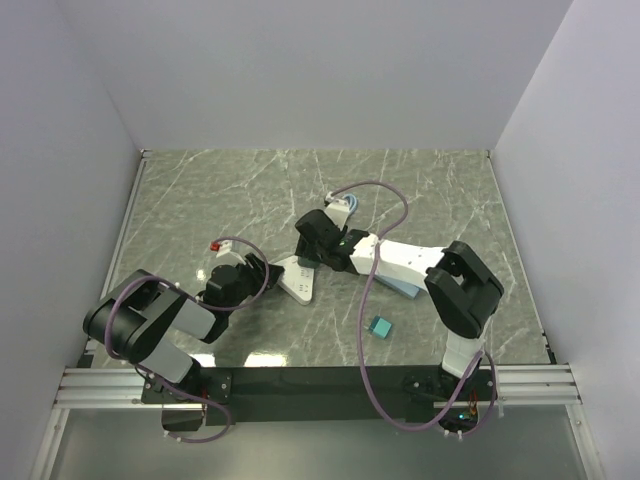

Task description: Insert the plug

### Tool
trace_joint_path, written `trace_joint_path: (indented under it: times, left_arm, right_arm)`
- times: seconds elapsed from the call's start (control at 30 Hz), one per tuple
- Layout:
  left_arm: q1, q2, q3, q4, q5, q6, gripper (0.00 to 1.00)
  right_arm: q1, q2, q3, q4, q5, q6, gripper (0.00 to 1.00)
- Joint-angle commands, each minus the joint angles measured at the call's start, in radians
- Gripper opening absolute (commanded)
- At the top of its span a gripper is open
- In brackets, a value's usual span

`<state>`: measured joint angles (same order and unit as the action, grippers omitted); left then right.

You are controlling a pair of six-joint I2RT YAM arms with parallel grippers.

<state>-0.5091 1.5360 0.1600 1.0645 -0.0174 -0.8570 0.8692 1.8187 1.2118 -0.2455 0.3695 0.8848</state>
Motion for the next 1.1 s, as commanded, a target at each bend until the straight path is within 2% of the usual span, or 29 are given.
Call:
trace_joint_path:
  times: [0.0,0.3,0.63,0.9,0.93,1.0,1.03,1.07]
  left_arm:
    - [-0.011,0.033,0.023,-0.043,0.028,0.056,0.00]
    - [-0.011,0.041,0.027,-0.037,0.031,0.056,0.00]
    - [-0.011,0.044,0.027,-0.040,0.030,0.061,0.00]
    - [-0.009,0.055,0.033,-0.040,0.027,0.067,0.00]
    - [-0.009,0.056,0.036,-0.038,0.024,0.067,0.00]
    - [-0.009,0.064,0.038,-0.041,0.019,0.069,0.00]
    - [-0.009,0.065,0.036,-0.041,0.020,0.070,0.00]
    - [-0.008,0.069,0.035,-0.038,0.020,0.070,0.00]
  right_arm:
    - [0.074,0.131,-0.078,-0.075,-0.150,0.075,0.00]
    - [0.094,0.205,-0.003,-0.104,-0.161,0.051,0.00]
    - [0.114,0.225,-0.026,-0.087,-0.181,0.075,0.00]
    - [0.106,0.162,0.092,-0.230,-0.058,-0.007,0.00]
    - [0.103,0.153,0.100,-0.239,-0.050,-0.023,0.08]
    - [0.096,0.119,0.110,-0.248,-0.024,-0.036,0.16]
    - [0.093,0.108,0.114,-0.250,-0.015,-0.050,0.28]
    - [0.091,0.090,0.117,-0.256,-0.006,-0.056,0.34]
